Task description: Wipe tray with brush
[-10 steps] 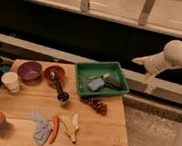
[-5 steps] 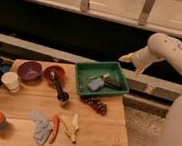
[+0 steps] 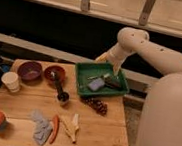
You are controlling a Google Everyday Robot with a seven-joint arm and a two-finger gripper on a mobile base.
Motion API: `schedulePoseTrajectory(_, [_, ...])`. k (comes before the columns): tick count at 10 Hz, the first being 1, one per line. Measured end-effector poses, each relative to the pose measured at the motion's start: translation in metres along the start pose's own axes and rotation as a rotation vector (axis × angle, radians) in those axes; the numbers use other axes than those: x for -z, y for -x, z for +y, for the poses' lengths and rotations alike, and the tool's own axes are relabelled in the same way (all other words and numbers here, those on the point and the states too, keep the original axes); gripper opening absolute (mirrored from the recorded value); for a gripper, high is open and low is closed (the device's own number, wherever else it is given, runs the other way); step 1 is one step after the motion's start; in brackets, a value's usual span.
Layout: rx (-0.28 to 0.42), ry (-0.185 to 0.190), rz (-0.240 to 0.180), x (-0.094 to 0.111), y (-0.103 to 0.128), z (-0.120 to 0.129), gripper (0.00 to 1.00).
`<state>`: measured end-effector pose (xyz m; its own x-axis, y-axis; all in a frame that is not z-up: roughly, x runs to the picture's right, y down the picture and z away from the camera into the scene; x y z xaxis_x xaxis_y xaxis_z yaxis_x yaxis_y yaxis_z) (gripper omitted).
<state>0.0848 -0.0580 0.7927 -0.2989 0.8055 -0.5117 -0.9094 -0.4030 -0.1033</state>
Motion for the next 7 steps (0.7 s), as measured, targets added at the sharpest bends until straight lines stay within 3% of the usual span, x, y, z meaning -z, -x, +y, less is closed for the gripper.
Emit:
schedulePoseTrajectory(2, [0.057, -0.011, 0.015, -0.005, -0.016, 0.011, 0.8])
schedulePoseTrajectory(5, [0.055, -0.011, 0.012, -0.005, -0.014, 0.008, 0.8])
schedulePoseTrajectory(7, [0.078, -0.015, 0.022, -0.017, -0.013, 0.008, 0.8])
